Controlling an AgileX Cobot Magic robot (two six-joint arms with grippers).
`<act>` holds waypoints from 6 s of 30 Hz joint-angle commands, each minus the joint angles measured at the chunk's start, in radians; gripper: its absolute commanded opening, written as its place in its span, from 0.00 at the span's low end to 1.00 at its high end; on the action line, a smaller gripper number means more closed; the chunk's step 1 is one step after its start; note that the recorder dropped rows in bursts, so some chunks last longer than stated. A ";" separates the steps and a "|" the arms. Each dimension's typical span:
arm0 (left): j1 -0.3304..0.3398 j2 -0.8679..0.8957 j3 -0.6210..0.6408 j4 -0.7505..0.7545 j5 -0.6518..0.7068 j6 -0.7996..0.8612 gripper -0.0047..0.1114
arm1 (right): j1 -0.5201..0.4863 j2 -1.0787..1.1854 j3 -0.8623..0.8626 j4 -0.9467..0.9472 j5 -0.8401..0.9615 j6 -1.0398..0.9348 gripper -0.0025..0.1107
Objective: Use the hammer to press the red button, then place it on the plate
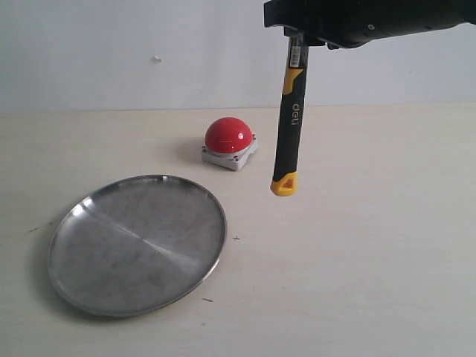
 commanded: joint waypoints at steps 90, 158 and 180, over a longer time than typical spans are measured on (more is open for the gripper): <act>-0.575 1.995 -0.959 0.706 -0.645 -0.613 0.04 | 0.000 0.031 -0.012 0.695 0.151 -0.731 0.04; -0.054 1.903 -0.957 1.154 -1.004 -1.002 0.04 | -0.300 0.313 -0.113 1.373 0.965 -1.720 0.53; -0.201 1.903 -0.959 1.046 -1.004 -0.931 0.04 | -0.366 0.521 -0.113 1.740 1.008 -1.910 0.52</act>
